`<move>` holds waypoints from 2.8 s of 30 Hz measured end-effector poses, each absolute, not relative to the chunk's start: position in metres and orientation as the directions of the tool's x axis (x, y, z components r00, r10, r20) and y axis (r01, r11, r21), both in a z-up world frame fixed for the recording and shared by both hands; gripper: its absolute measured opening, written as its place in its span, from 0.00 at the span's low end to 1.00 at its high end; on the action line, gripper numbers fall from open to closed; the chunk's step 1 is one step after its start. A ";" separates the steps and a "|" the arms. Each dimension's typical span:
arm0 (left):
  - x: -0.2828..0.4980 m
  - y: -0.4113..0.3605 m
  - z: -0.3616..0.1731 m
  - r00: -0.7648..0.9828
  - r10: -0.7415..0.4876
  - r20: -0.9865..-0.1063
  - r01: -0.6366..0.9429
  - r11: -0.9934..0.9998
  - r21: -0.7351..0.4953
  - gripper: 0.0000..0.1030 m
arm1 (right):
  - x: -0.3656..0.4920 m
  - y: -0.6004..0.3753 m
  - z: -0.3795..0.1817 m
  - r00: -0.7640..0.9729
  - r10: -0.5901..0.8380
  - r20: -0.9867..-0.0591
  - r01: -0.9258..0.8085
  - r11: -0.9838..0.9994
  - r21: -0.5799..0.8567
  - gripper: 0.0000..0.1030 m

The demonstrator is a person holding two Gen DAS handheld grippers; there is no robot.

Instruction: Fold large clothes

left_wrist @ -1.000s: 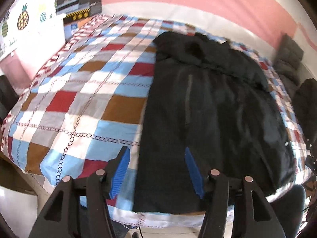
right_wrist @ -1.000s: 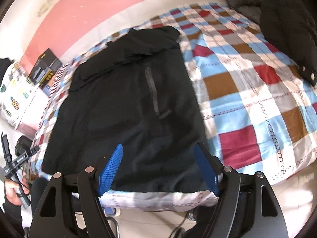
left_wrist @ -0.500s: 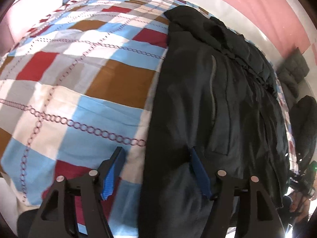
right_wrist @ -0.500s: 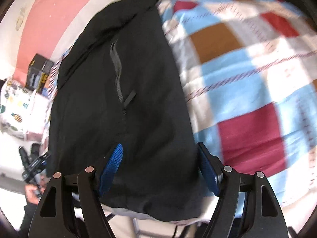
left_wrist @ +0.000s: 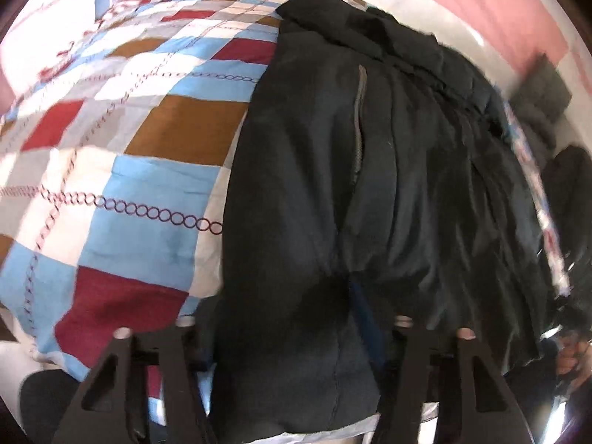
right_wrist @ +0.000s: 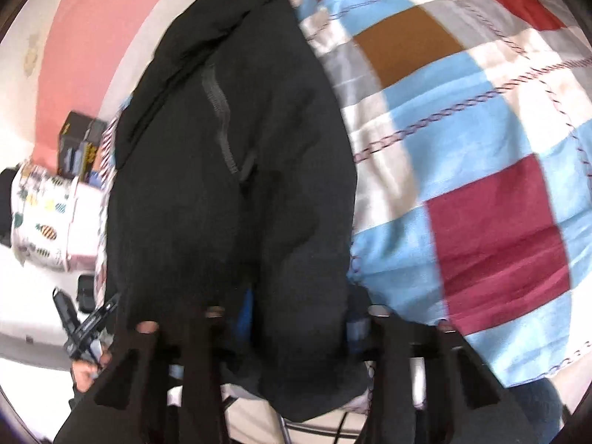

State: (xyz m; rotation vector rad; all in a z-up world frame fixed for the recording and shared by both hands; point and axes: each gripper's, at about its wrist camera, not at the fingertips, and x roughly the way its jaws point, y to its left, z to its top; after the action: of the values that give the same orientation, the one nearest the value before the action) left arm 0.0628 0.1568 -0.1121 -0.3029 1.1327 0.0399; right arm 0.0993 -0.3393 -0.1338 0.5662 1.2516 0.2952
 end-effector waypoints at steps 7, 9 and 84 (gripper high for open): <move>0.050 0.160 -0.063 0.489 -0.148 -0.860 -0.140 0.959 -0.245 0.15 | 0.083 -0.340 -0.082 0.394 0.527 -0.753 0.027 0.813 0.582 0.23; 0.037 0.170 -0.039 0.537 -0.181 -0.824 -0.126 0.948 -0.291 0.15 | 0.073 -0.342 -0.060 0.414 0.536 -0.735 -0.012 0.811 0.585 0.23; 0.422 0.231 0.015 0.655 -0.289 -0.698 -0.236 0.799 -0.553 0.59 | 0.435 -0.339 0.005 0.621 0.513 -0.593 0.042 0.733 0.679 0.73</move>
State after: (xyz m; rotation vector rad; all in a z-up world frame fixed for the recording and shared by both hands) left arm 0.4217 0.2306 0.0145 -0.6654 0.8732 -0.0330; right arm 0.4350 -0.3392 0.0046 0.7133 0.8727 0.2988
